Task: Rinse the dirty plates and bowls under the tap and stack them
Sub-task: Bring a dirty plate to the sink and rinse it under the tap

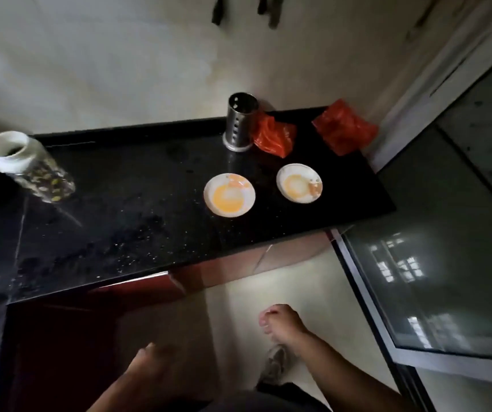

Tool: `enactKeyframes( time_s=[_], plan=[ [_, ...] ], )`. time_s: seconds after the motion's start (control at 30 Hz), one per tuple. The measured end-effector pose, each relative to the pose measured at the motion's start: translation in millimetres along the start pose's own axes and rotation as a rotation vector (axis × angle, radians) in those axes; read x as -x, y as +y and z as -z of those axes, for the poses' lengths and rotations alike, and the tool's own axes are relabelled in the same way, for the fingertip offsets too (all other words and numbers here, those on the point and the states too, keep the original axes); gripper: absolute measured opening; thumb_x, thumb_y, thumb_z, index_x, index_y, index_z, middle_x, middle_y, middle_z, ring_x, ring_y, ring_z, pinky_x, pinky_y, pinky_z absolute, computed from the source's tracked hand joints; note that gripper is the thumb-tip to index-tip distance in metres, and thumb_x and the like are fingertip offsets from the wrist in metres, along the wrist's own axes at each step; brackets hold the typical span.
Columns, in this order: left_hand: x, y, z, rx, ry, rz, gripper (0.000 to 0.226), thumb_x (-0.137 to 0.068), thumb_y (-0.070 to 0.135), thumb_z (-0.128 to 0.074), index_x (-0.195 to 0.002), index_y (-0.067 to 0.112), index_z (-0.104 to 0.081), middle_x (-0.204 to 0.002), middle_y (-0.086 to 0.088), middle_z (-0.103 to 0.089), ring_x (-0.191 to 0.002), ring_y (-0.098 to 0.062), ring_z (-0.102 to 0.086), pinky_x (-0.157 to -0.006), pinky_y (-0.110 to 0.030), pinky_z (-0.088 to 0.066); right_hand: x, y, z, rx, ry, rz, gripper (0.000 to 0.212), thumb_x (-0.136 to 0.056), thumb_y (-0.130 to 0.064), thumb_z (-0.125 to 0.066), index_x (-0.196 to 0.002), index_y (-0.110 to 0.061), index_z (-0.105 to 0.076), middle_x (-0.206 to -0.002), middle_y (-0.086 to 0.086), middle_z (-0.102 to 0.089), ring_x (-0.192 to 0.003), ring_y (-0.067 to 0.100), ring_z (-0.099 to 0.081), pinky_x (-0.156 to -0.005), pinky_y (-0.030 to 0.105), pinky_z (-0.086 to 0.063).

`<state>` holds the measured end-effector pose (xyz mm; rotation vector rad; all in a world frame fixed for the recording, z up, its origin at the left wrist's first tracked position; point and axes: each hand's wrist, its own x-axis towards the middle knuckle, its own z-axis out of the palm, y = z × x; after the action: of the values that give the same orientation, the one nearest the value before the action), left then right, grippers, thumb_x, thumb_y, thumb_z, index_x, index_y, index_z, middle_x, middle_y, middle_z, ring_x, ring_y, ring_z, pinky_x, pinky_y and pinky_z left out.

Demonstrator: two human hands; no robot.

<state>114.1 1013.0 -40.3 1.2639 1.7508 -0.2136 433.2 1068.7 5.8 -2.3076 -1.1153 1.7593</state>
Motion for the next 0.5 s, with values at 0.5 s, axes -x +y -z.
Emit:
enactKeyframes(
  time_s=[0.5],
  plan=[
    [-121,394,21,0.650,0.134,-0.126,0.013,-0.097,0.014,-0.062,-0.102,0.021,-0.072,-0.097,-0.015,-0.078,-0.081,-0.029,-0.076,-0.087,-0.043,-0.060,-125,-70,282,-0.352,0.134,0.175,0.015,-0.099,-0.008,-0.052,-0.102,-0.009,-0.067,-0.084,0.008,-0.071,-0.056,0.009,-0.063,-0.048,0.020,-0.048]
  ],
)
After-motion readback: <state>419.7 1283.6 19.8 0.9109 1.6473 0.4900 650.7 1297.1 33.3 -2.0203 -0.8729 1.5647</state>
